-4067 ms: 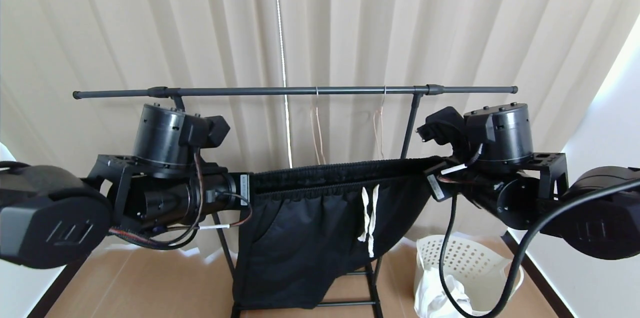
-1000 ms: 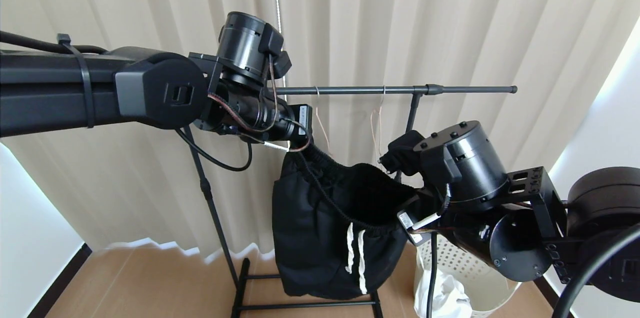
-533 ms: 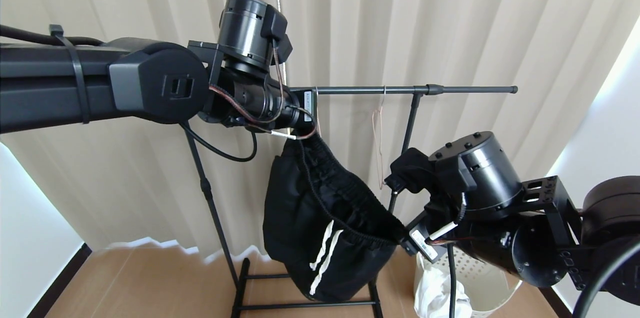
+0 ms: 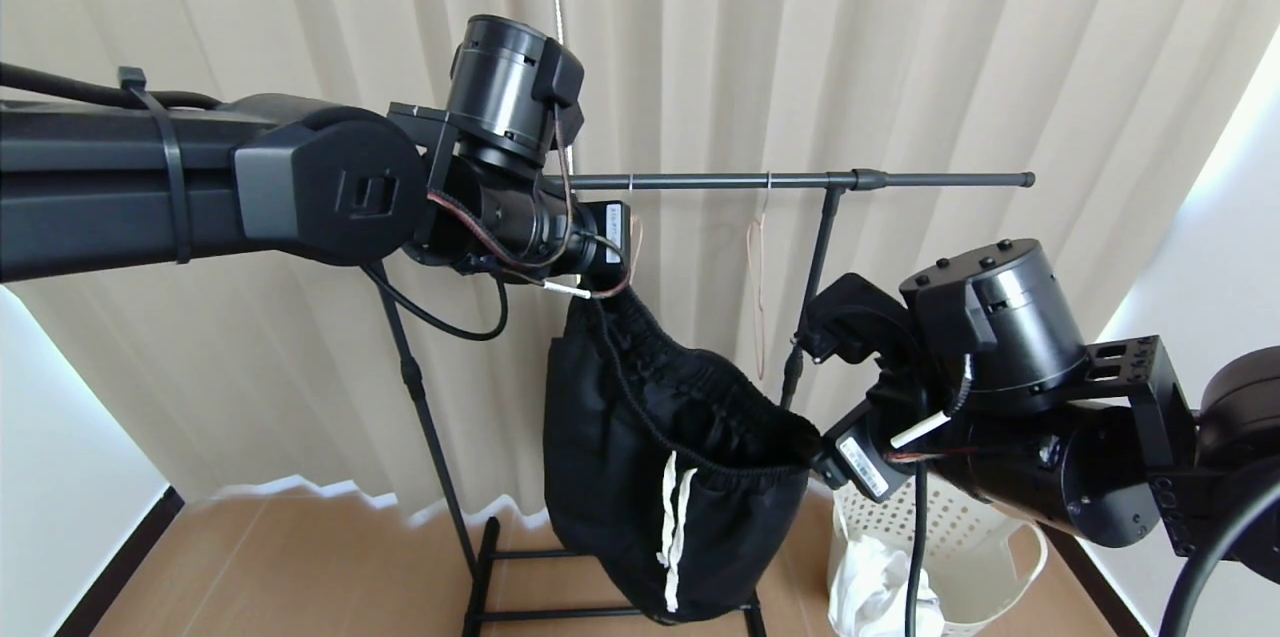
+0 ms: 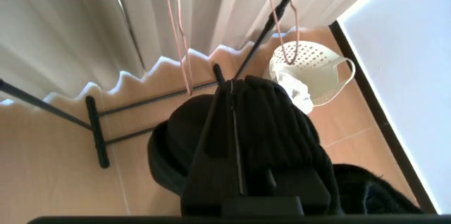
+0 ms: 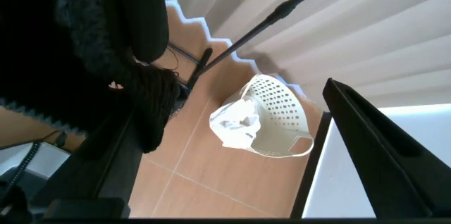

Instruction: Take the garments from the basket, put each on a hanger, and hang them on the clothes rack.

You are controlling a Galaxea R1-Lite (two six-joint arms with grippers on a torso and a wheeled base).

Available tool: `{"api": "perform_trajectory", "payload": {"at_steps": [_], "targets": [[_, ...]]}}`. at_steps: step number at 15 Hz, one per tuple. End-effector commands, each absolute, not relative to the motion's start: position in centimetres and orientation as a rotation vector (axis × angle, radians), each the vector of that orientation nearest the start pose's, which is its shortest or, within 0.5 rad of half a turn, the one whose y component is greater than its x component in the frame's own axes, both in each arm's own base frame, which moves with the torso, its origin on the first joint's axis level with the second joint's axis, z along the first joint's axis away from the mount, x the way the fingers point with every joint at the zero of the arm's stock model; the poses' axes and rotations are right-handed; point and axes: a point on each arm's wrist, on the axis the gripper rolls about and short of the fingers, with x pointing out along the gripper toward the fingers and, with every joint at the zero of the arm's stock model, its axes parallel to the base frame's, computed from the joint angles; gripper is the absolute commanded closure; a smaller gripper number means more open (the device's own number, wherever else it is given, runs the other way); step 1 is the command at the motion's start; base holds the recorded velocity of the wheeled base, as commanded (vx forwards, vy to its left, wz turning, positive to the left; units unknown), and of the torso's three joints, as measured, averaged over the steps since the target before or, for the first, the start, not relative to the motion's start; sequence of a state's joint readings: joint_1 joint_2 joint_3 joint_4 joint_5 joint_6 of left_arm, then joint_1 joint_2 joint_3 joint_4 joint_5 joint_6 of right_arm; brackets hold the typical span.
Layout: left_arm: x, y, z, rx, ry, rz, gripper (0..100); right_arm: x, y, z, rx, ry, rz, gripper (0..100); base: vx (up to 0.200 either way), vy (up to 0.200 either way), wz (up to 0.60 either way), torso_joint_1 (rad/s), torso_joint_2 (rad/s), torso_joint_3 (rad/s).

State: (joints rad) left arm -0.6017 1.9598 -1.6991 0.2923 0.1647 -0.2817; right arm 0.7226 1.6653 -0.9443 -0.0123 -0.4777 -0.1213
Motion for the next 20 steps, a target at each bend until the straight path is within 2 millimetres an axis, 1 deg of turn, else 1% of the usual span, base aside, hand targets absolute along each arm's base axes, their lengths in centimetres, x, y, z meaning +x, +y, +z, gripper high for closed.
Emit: {"api": "perform_trajectory", "payload": {"at_steps": [1, 5, 7, 9, 12, 13, 14, 16, 18, 20], "targets": [[32.2, -21.7, 24.3, -0.045, 0.599, -0.334, 100, 23.0, 17.5, 17.7, -0.492, 0.555, 0.236, 0, 0.0, 0.0, 0.0, 0.0, 0.0, 0.0], [30.7, -20.6, 23.8, -0.029, 0.631, -0.323, 100, 25.0, 17.0, 17.8, -0.455, 0.533, 0.177, 0, 0.0, 0.0, 0.0, 0.0, 0.0, 0.0], [29.8, -19.9, 23.2, -0.018, 0.661, -0.316, 100, 26.2, 16.4, 17.5, -0.435, 0.524, 0.143, 0, 0.0, 0.0, 0.0, 0.0, 0.0, 0.0], [29.7, -19.5, 22.3, -0.03, 0.691, -0.291, 100, 26.6, 15.6, 17.8, -0.408, 0.528, 0.156, 0, 0.0, 0.0, 0.0, 0.0, 0.0, 0.0], [29.8, -19.5, 21.8, -0.05, 0.702, -0.247, 100, 26.4, 13.6, 19.0, -0.295, 0.525, 0.374, 0, 0.0, 0.0, 0.0, 0.0, 0.0, 0.0], [29.9, -19.6, 21.8, -0.05, 0.7, -0.242, 100, 26.5, 13.1, 19.2, -0.273, 0.525, 0.407, 0, 0.0, 0.0, 0.0, 0.0, 0.0, 0.0], [30.0, -19.9, 21.6, -0.043, 0.704, -0.241, 100, 26.4, 12.0, 19.4, -0.238, 0.523, 0.495, 0, 0.0, 0.0, 0.0, 0.0, 0.0, 0.0], [30.3, -20.1, 21.6, -0.054, 0.685, -0.245, 100, 25.9, 11.1, 19.5, -0.241, 0.51, 0.593, 0, 0.0, 0.0, 0.0, 0.0, 0.0, 0.0], [31.2, -20.8, 21.4, -0.079, 0.656, -0.213, 100, 24.7, 9.9, 19.1, -0.286, 0.487, 0.709, 0, 0.0, 0.0, 0.0, 0.0, 0.0, 0.0], [31.6, -21.0, 21.4, -0.078, 0.646, -0.198, 100, 24.4, 8.6, 18.6, -0.341, 0.466, 0.768, 0, 0.0, 0.0, 0.0, 0.0, 0.0, 0.0]]}}
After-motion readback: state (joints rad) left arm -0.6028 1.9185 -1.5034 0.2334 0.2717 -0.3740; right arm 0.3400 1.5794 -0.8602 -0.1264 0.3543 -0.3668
